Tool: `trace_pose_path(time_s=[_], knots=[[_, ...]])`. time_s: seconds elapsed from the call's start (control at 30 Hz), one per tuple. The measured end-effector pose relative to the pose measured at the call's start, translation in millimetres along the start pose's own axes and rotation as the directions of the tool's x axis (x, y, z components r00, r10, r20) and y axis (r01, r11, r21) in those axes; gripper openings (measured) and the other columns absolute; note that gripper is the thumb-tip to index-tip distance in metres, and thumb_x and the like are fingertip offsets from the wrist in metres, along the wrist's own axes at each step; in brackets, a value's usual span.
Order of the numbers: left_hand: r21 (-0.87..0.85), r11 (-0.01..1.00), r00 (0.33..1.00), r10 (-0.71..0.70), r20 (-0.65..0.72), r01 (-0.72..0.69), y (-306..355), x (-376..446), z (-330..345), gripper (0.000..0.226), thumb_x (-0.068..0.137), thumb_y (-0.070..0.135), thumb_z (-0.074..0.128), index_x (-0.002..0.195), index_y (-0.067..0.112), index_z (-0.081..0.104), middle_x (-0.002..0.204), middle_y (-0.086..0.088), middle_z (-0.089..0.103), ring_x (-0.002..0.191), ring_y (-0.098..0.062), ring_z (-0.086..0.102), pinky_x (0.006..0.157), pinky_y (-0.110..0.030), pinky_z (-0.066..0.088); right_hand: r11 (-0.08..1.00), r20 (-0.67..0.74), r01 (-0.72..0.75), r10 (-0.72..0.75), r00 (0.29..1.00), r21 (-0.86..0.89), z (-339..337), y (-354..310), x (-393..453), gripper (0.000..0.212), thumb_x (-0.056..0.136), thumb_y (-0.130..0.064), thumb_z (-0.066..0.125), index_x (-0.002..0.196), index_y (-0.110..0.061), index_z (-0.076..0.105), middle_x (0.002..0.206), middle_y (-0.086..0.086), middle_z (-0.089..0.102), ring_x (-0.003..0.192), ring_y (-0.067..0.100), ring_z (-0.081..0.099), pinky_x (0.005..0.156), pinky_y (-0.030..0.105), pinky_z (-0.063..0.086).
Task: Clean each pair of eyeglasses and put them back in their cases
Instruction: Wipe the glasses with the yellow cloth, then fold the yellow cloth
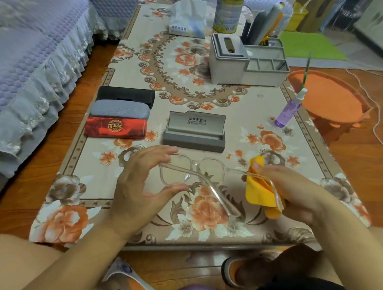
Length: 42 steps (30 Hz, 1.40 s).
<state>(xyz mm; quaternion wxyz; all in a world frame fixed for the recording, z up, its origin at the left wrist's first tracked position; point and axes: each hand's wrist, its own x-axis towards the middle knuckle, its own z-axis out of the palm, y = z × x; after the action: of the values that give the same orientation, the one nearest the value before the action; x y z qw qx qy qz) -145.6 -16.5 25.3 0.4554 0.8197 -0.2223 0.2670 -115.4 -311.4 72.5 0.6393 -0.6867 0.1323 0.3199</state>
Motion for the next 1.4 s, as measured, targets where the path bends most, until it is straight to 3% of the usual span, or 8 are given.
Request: trace_pose_path(time_s=[0.23,0.4,0.53,0.73,0.83,1.0,1.2,1.4], knots=[[0.193,0.945,0.955,0.230,0.188,-0.265,-11.4,-2.9,4.8,0.053,0.082,0.013,0.084,0.120,0.012,0.047,0.138,-0.013,0.060,0.134,-0.031,0.055,0.110,-0.047,0.045,0.988,0.238,-0.041,0.076,0.968,-0.148,3.9,1.3,6.0,0.026,0.088,-0.033,0.075,0.085,-0.007,0.078,0.076,0.018,0.065,0.056,0.020,0.057,0.048,0.028,0.040],[0.359,0.925,0.938,-0.009,0.345,-0.123,-30.4,1.9,0.2,0.037,0.084,-0.002,0.075,0.118,0.013,0.069,0.144,-0.012,0.054,0.142,-0.033,0.043,0.112,-0.053,0.041,0.955,-0.145,0.101,-0.146,0.979,-0.279,6.3,10.5,17.6,0.019,0.098,-0.023,0.064,0.087,-0.009,0.069,0.075,0.006,0.067,0.060,0.014,0.062,0.054,0.025,0.050],[0.346,0.938,0.931,-0.122,0.343,-0.005,-31.5,1.3,1.7,0.046,0.085,-0.012,0.063,0.122,0.015,0.070,0.144,-0.007,0.054,0.139,-0.028,0.043,0.109,-0.054,0.044,0.898,-0.217,0.068,-0.178,0.960,-0.434,10.6,19.4,25.3,0.030,0.101,-0.034,0.059,0.079,-0.013,0.064,0.064,0.001,0.061,0.057,0.015,0.057,0.055,0.029,0.044],[0.240,0.960,0.956,-0.199,0.217,0.145,-10.4,1.3,1.1,0.039,0.089,-0.011,0.063,0.110,0.021,0.074,0.126,0.008,0.063,0.127,-0.006,0.051,0.109,-0.018,0.037,0.686,-0.388,0.016,-0.431,0.815,-0.728,-3.6,7.8,7.4,0.029,0.100,-0.032,0.054,0.077,-0.014,0.055,0.069,0.003,0.056,0.065,0.023,0.052,0.055,0.032,0.032],[-0.022,0.910,0.897,-0.404,0.178,0.414,14.5,8.8,4.0,0.024,0.095,0.007,0.067,0.103,0.028,0.076,0.109,0.021,0.070,0.113,0.005,0.059,0.101,-0.011,0.042,0.758,-0.317,0.215,-0.489,0.813,-0.616,18.3,-17.4,-12.8,0.020,0.101,-0.032,0.055,0.086,-0.020,0.059,0.080,0.005,0.059,0.071,0.021,0.054,0.061,0.035,0.039],[-0.600,0.423,0.732,-0.462,0.501,0.679,26.5,18.7,-0.3,0.059,0.081,0.065,0.071,0.124,0.026,0.069,0.121,-0.009,0.071,0.116,-0.030,0.067,0.097,-0.045,0.056,0.824,0.051,0.490,-0.497,0.866,-0.285,75.0,-41.4,-23.1,0.017,0.098,-0.023,0.060,0.090,-0.010,0.064,0.075,0.000,0.058,0.069,0.012,0.052,0.063,0.027,0.042],[-0.577,0.577,0.805,-0.522,0.284,0.578,15.4,25.0,-18.5,0.013,0.082,0.018,0.075,0.088,0.029,0.075,0.087,0.004,0.072,0.086,-0.009,0.067,0.077,-0.023,0.054,0.869,0.078,0.493,-0.489,0.869,-0.043,90.2,-43.0,-2.2,0.026,0.095,-0.026,0.061,0.106,-0.006,0.075,0.103,0.018,0.073,0.092,0.027,0.066,0.088,0.044,0.049],[-0.612,0.583,0.831,-0.497,0.252,0.534,14.1,27.7,-57.9,0.016,0.080,0.024,0.075,0.096,0.028,0.076,0.093,-0.004,0.070,0.088,-0.015,0.065,0.073,-0.023,0.053,0.929,0.234,0.334,-0.364,0.902,0.157,90.3,-35.5,6.4,0.041,0.091,-0.024,0.063,0.131,-0.015,0.065,0.126,0.015,0.070,0.123,0.030,0.063,0.116,0.052,0.037]])
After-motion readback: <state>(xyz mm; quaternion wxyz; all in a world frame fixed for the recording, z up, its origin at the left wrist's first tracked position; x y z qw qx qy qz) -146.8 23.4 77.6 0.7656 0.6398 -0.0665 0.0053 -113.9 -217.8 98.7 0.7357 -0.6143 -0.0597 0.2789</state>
